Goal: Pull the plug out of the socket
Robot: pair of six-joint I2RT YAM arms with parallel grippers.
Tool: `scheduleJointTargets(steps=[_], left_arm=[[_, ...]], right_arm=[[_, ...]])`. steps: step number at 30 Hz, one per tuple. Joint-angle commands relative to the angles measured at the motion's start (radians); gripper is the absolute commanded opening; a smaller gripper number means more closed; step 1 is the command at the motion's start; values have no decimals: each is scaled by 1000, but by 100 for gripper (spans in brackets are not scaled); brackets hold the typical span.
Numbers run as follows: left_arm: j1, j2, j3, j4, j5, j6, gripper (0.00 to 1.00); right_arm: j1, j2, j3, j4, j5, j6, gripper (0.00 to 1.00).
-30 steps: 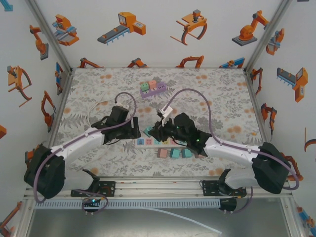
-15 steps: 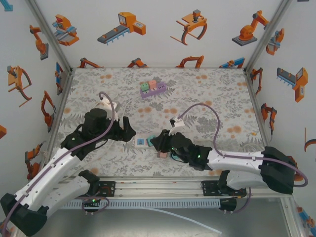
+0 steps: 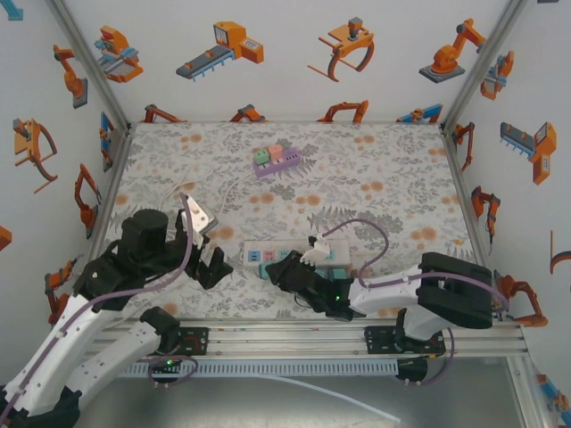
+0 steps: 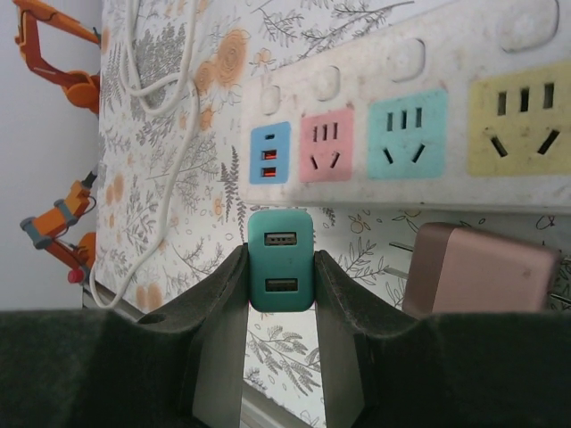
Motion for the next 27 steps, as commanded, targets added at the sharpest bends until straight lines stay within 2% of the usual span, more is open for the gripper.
scheduleJointTargets(steps=[1,7,17,27], left_arm=[[-5,-52,-34,-43,57,162,99],[-5,-94,-71,-44,48,202,97],[-6,-72,-90,4,35,188,97],[-5,-60,-92,19,-10,171,97]], right_arm=[[11,42,17,57,64,118,14],[14,121,26,72,63,195,20],[15,138,0,58,47,264,41],[29,64,-19,-36,53,272,47]])
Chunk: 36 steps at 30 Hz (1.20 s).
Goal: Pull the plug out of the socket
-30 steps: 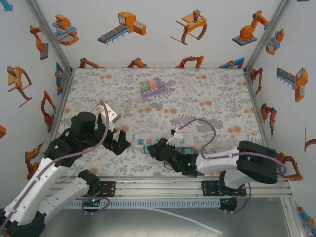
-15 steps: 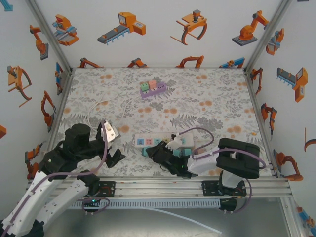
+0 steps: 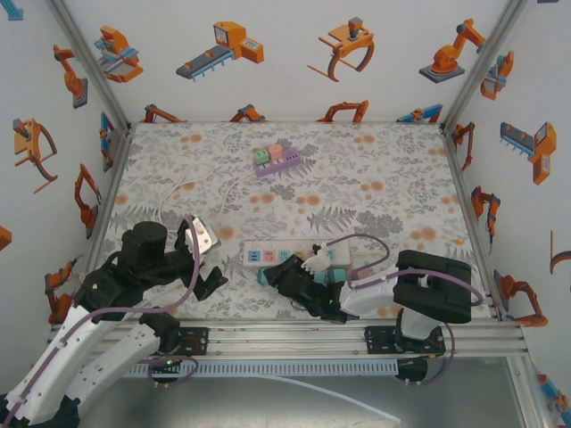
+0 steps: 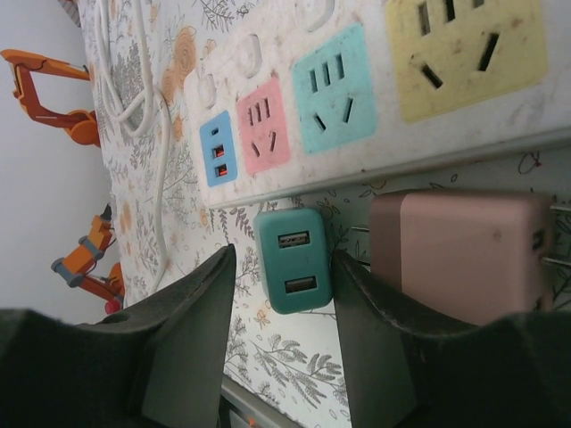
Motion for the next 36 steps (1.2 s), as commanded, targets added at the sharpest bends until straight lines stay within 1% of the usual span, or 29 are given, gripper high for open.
scheduleJointTargets(steps=[1,6,11,14,16,18,20,22,23,25,27,28,30,31,32,34,36], left_arm=[[-5,8,-5,24,-26,-2,97],[-5,19,1,42,-54,-32,97],[-5,50,18,61,-150,-92,97],[-5,78,32,77,-189,-133,97],[-5,106,38,104,-209,-174,97],[-5,135,35,147,-236,-222,97],[-5,170,33,204,-260,-273,97],[-3,227,38,270,-292,-323,97],[-3,262,44,296,-302,-340,97],[4,353,77,349,-310,-351,97],[12,451,115,393,-317,-349,97],[19,508,142,414,-315,-343,97],[37,613,192,467,-307,-310,97],[44,673,230,479,-316,-293,97],[52,724,274,491,-319,-283,97],[80,839,352,545,-289,-254,97],[105,954,437,588,-247,-205,97]], right_arm=[[14,-51,-15,-72,45,20,47],[29,-122,-29,-136,70,22,49],[34,-226,-56,-205,92,9,49],[34,-302,-56,-262,119,-63,50],[34,-358,-36,-330,164,-164,50],[34,-403,-19,-351,217,-322,50],[32,-435,-3,-345,282,-540,51],[10,-450,17,-305,297,-812,54],[-11,-453,32,-303,277,-904,55],[-74,-459,72,-326,195,-1061,57],[-147,-461,101,-350,105,-1156,60],[-188,-463,113,-366,55,-1193,64],[-260,-466,130,-394,-31,-1249,69],[-302,-470,137,-408,-62,-1265,74],[-328,-474,139,-414,-84,-1272,76],[-412,-496,143,-436,-191,-1292,79],[-472,-519,153,-472,-254,-1290,82]])
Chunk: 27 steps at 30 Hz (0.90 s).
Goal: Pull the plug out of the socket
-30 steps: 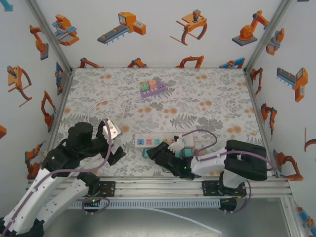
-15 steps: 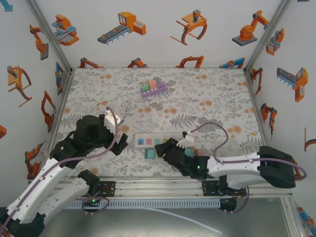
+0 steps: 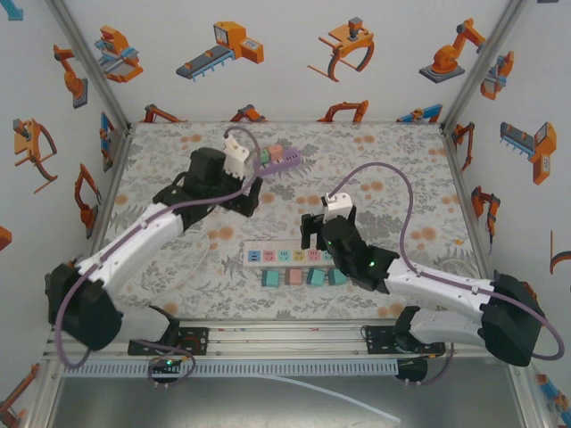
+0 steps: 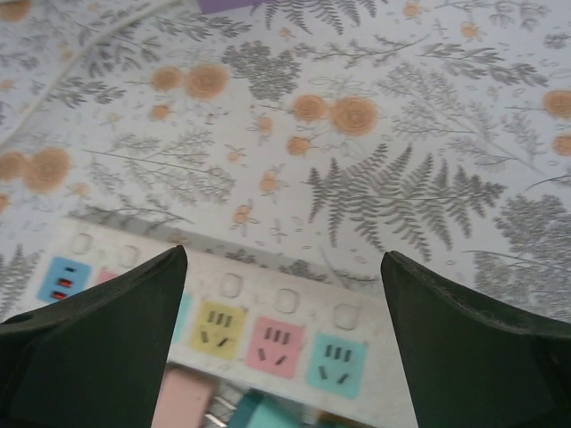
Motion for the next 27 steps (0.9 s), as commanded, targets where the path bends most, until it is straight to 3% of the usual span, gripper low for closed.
scheduleJointTargets(steps=[1,6,12,17,21,27], left_arm=[[41,164,145,134,51,102,97],[111,472,440,96,151,194,97],[143,756,713,56,325,295,97],[149,964,950,-75,372,345,97],[148,1046,1019,-127,344,362,98],[148,1103,1068,-214,336,424,77]], right_arm=[[-81,-55,40,-86,-148,-85,84],[-109,-170,-3,-117,-108,-83,95],[-118,-304,-61,-122,-103,-79,99],[-125,-313,-47,-136,-114,-113,99],[-128,-268,-15,-149,-152,-133,99],[-131,-223,2,-128,-159,-155,99]])
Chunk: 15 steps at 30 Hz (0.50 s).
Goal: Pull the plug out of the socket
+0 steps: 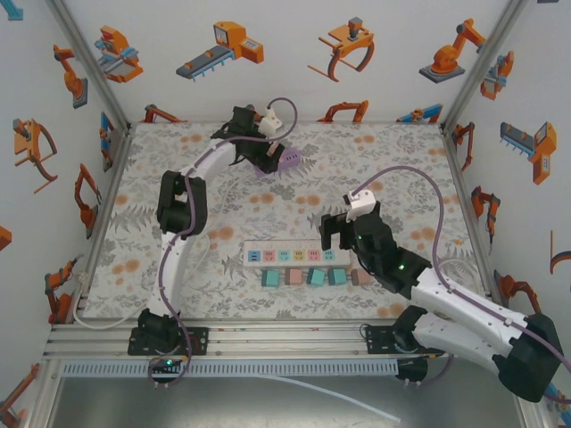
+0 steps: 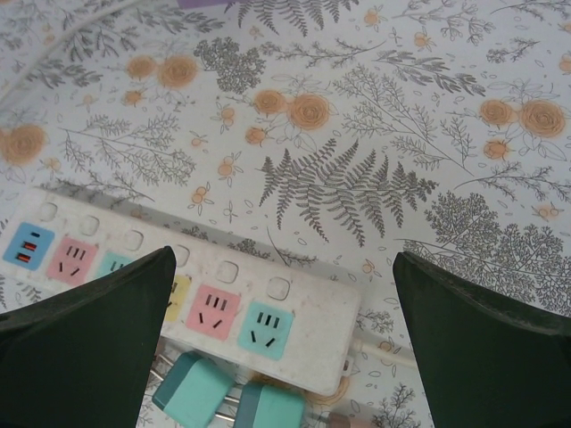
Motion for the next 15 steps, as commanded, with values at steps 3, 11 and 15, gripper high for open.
scheduleJointTargets(steps=[3,11,15], left_arm=[[-3,63,144,-195,20,119,67],[-9,50,168,-276,118,190,45],[-33,-45,57,-291,181,301,44]], right_arm=[[-10,5,46,24,-7,-42,99],[-15,-34,46,-11,32,-44,99],[-15,-86,38,-30,30,-43,99]])
